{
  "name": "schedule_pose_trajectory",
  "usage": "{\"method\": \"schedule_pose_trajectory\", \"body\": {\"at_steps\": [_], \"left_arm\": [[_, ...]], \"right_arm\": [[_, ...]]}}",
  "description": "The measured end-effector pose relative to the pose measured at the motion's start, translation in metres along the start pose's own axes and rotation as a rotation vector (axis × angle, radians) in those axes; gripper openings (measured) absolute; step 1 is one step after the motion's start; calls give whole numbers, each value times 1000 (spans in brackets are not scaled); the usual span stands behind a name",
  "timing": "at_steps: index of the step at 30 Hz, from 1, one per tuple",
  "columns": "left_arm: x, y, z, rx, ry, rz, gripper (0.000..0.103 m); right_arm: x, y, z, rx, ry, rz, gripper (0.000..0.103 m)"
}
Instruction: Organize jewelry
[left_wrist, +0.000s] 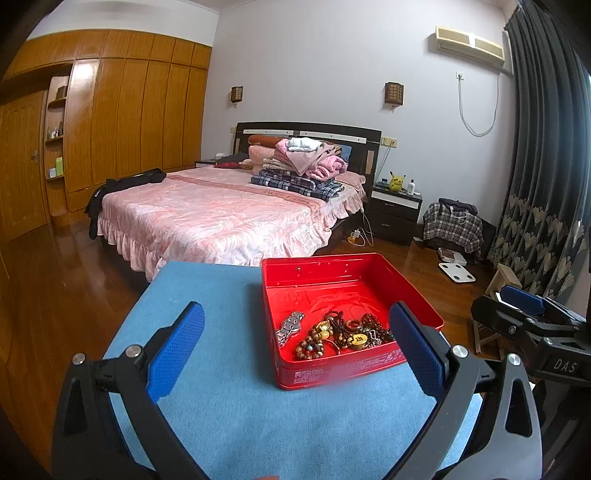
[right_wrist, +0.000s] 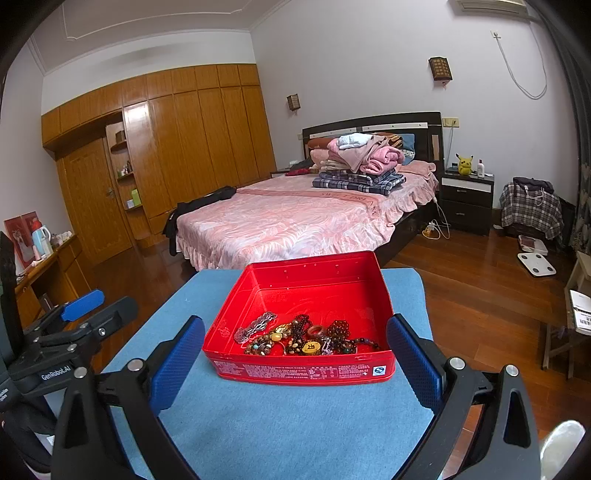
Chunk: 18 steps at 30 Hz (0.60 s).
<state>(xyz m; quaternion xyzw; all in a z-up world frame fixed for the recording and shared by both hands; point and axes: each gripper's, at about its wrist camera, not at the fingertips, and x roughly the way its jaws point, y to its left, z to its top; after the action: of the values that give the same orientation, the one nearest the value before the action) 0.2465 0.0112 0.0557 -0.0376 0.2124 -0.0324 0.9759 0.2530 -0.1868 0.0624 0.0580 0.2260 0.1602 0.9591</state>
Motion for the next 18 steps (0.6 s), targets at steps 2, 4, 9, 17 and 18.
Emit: {"method": "schedule_pose_trajectory", "body": {"at_steps": [2, 4, 9, 17, 18], "left_arm": [[0, 0, 0, 0, 0, 0, 97], [0, 1, -1, -1, 1, 1, 97], [0, 0, -1, 2, 2, 1, 97], [1, 0, -1, -3, 8, 0, 97], [0, 0, -1, -3, 8, 0, 97]], "right_arm": [[0, 0, 0, 1, 1, 0, 97], [0, 0, 0, 0, 1, 1, 97], [1, 0, -1, 1, 5, 0, 97], [1, 0, -1, 0, 6, -1, 97], [2, -1, -1, 1, 7, -2, 97]]}}
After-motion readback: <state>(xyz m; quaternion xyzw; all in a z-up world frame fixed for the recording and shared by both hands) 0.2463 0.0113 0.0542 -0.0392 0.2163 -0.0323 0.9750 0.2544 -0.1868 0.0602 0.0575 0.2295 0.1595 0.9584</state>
